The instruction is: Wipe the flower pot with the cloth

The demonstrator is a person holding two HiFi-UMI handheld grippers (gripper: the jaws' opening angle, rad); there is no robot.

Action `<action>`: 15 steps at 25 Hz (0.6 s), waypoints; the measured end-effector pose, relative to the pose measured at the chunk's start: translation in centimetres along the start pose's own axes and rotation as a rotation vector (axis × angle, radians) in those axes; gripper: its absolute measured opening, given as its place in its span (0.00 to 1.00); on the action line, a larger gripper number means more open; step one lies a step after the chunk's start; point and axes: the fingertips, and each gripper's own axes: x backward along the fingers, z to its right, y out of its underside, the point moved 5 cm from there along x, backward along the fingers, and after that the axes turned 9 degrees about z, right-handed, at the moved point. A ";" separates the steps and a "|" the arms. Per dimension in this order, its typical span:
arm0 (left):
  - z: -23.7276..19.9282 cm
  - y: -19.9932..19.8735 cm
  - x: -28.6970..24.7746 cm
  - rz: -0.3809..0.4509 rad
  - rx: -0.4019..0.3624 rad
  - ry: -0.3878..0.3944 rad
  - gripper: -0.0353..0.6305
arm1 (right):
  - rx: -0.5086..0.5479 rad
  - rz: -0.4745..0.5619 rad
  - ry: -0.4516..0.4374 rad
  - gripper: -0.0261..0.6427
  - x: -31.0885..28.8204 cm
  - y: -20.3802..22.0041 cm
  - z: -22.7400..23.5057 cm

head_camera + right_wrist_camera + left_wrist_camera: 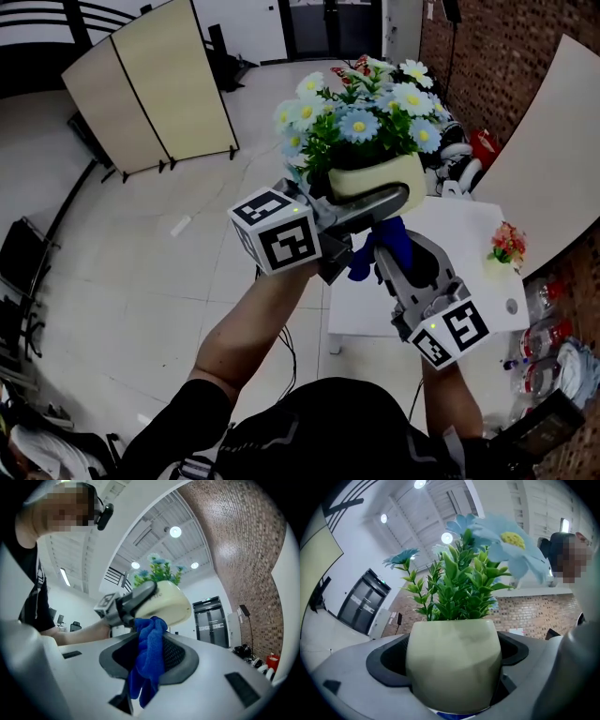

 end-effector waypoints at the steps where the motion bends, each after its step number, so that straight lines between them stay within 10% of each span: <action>1: -0.3 0.3 -0.1 0.002 0.000 -0.007 0.91 | 0.004 0.013 -0.017 0.19 0.4 -0.1 -0.6; 15: 2.0 -0.3 0.2 -0.002 0.109 0.085 0.91 | -0.010 -0.050 0.033 0.19 -4.1 0.8 0.6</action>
